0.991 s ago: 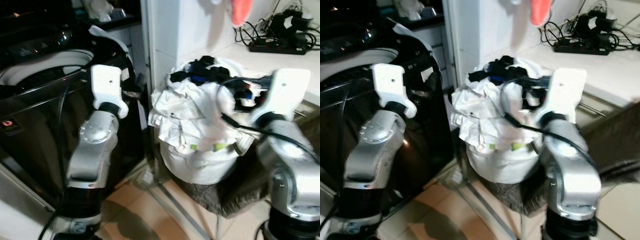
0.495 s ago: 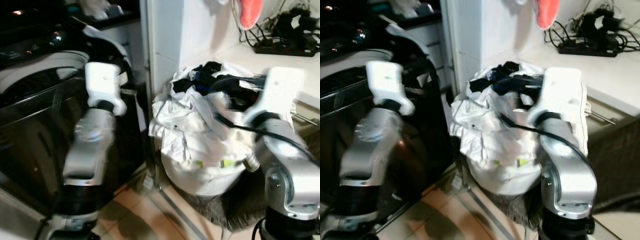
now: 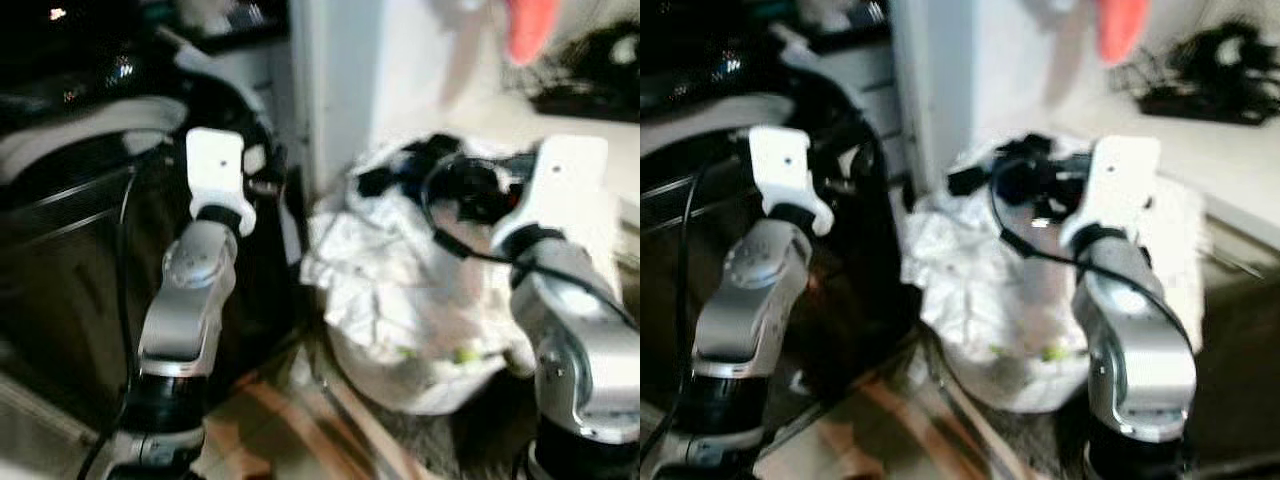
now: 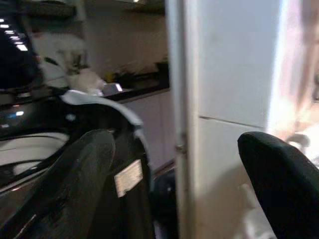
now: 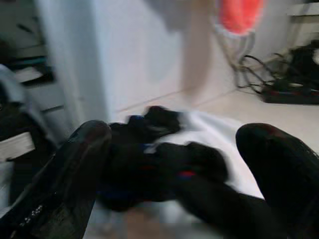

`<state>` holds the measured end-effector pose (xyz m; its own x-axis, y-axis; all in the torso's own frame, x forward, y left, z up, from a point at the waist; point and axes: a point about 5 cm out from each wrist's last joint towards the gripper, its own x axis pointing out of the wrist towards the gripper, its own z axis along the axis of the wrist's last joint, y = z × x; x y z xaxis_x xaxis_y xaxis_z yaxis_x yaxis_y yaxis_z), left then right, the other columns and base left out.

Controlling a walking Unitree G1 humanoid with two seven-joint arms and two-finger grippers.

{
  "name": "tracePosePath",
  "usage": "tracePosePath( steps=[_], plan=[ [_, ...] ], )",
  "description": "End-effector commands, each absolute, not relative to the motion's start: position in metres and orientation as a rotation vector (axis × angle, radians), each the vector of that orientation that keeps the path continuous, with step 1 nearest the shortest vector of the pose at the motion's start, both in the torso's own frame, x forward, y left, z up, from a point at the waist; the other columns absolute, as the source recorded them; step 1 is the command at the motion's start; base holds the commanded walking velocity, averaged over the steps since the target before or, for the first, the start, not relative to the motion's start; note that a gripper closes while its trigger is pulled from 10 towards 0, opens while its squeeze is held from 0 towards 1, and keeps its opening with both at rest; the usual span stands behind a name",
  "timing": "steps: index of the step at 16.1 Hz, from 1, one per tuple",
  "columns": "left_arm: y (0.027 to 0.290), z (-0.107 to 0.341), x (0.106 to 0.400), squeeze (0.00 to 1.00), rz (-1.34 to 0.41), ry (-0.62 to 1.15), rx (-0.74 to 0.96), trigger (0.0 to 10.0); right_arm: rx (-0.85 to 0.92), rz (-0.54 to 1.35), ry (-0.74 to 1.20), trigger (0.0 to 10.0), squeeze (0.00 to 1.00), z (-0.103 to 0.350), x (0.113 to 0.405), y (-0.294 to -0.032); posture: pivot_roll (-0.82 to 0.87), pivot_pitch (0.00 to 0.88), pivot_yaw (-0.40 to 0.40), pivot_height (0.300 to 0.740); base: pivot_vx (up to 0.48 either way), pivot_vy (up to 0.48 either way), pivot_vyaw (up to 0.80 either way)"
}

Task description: Clothes washing

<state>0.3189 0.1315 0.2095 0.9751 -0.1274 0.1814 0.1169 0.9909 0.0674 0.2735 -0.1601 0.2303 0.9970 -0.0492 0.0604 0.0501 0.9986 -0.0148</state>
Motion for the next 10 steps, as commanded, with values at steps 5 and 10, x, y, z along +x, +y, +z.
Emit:
tracePosePath(
  steps=[5, 10],
  plan=[
    [0.1338, 0.2113, 0.3198, 0.00, -0.094, -0.198, 0.055, 10.0, -0.013, -0.041, -0.056, 10.0, 0.00, 0.2330, 0.2750, -0.1601, -0.04, 0.000, 0.014, 0.740, 0.000, 0.128, -0.60],
    [0.1377, 0.2103, 0.3198, 0.00, -0.078, -0.195, 0.066, 10.0, -0.012, -0.033, -0.050, 10.0, 0.00, 0.2324, 0.2758, -0.1593, -0.03, 0.000, 0.007, 0.740, 0.000, 0.371, -0.74]
  ],
)
